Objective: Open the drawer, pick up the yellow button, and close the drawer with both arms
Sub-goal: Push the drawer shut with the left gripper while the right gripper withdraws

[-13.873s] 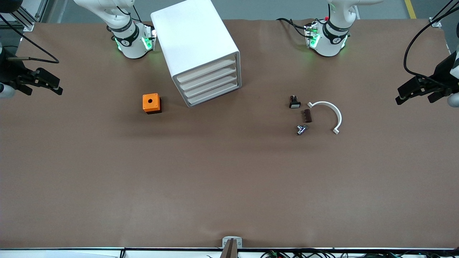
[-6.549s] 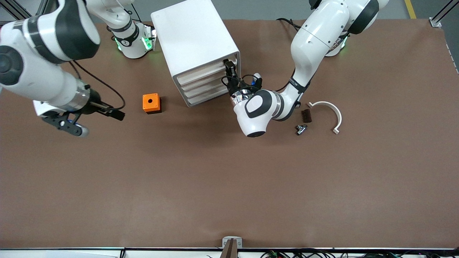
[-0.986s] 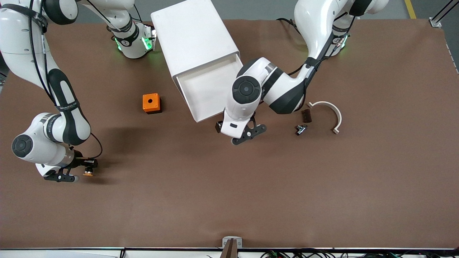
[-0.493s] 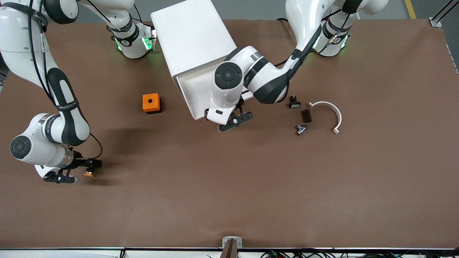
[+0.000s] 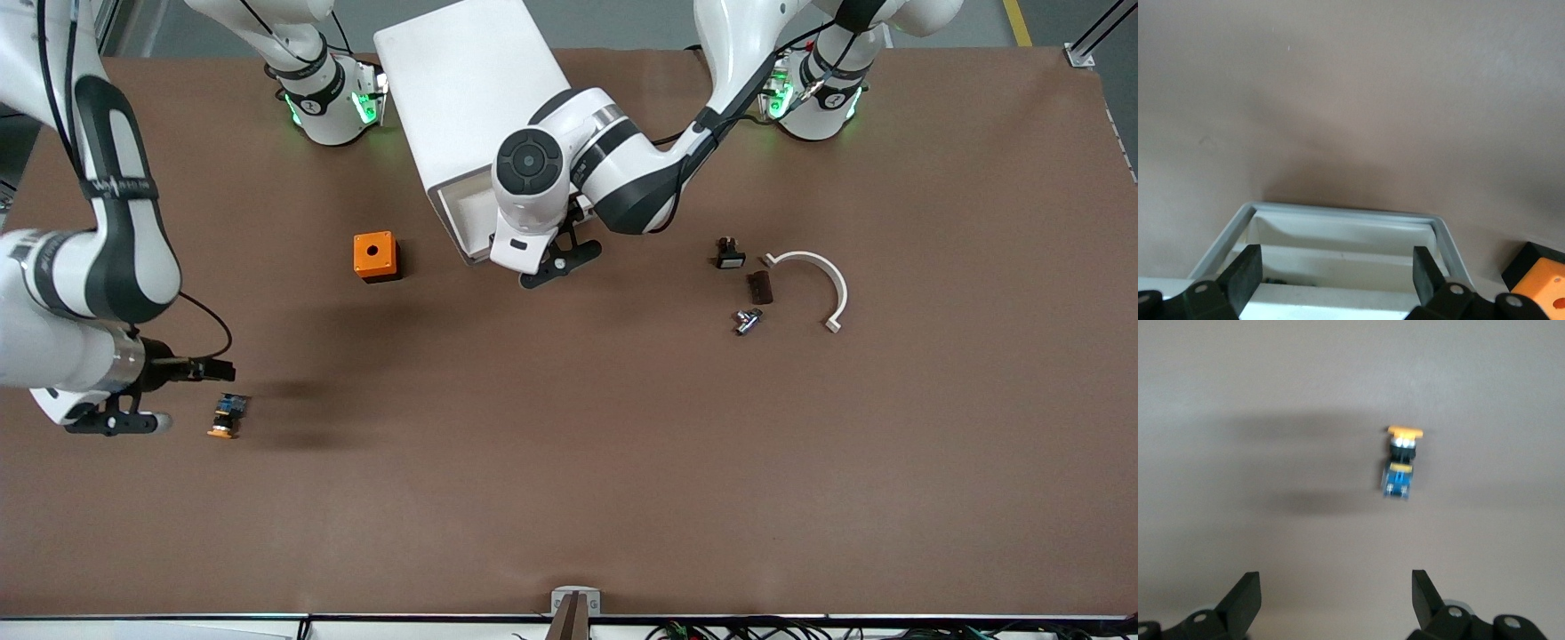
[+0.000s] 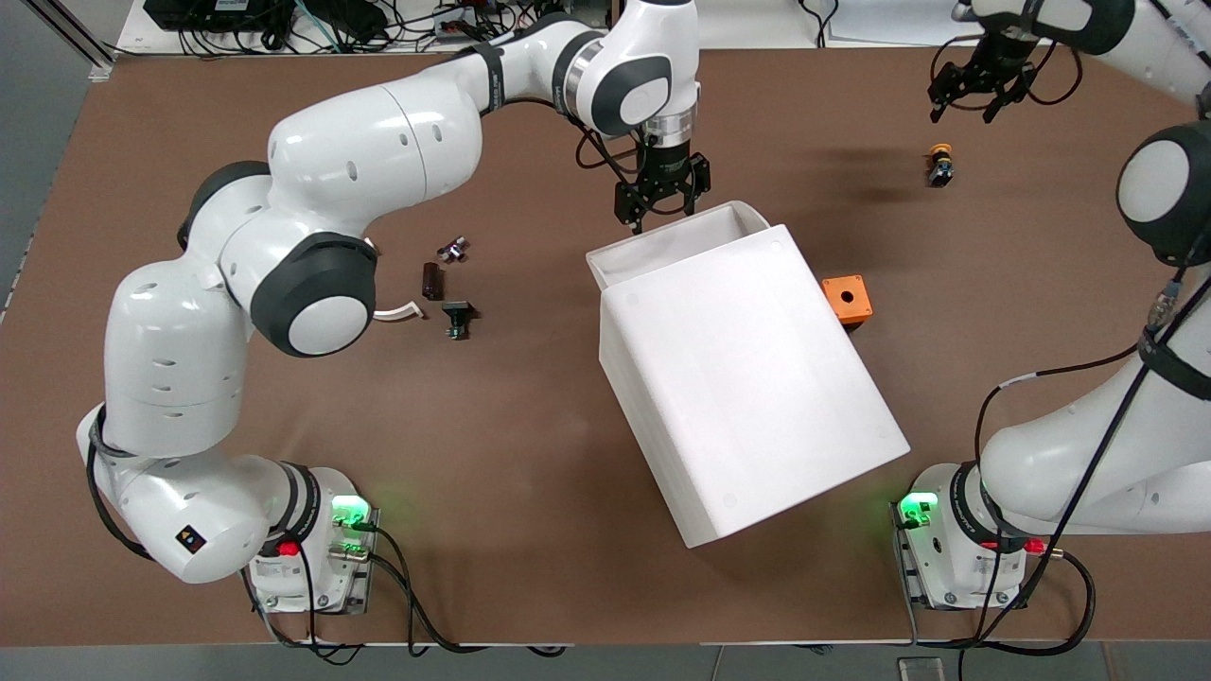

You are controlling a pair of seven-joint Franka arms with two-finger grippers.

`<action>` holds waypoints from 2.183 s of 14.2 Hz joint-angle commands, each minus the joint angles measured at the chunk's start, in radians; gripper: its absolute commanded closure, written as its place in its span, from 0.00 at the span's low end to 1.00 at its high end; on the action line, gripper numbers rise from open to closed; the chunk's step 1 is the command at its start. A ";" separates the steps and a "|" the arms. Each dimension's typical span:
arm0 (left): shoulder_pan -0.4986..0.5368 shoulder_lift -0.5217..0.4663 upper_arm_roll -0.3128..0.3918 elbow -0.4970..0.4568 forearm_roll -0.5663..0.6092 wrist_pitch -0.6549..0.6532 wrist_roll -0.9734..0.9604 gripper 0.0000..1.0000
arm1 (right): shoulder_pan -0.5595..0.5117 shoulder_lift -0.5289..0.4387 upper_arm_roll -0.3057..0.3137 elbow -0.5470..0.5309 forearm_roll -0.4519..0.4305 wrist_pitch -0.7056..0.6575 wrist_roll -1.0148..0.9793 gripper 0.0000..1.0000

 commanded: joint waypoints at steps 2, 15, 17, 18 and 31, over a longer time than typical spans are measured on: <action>-0.006 -0.025 -0.009 -0.028 -0.073 -0.016 -0.049 0.01 | 0.022 -0.170 0.000 -0.033 0.011 -0.131 0.060 0.00; -0.027 -0.006 -0.011 -0.072 -0.269 -0.016 -0.115 0.01 | 0.048 -0.265 -0.007 0.158 -0.001 -0.291 0.057 0.00; -0.032 -0.005 -0.011 -0.074 -0.314 -0.016 -0.115 0.01 | 0.049 -0.265 -0.009 0.159 -0.002 -0.302 0.057 0.00; -0.032 -0.005 -0.011 -0.078 -0.346 -0.014 -0.117 0.01 | 0.048 -0.265 -0.009 0.170 -0.001 -0.304 0.057 0.00; 0.040 -0.032 0.006 -0.069 -0.231 -0.006 -0.089 0.01 | 0.046 -0.327 0.000 0.164 0.019 -0.426 0.061 0.00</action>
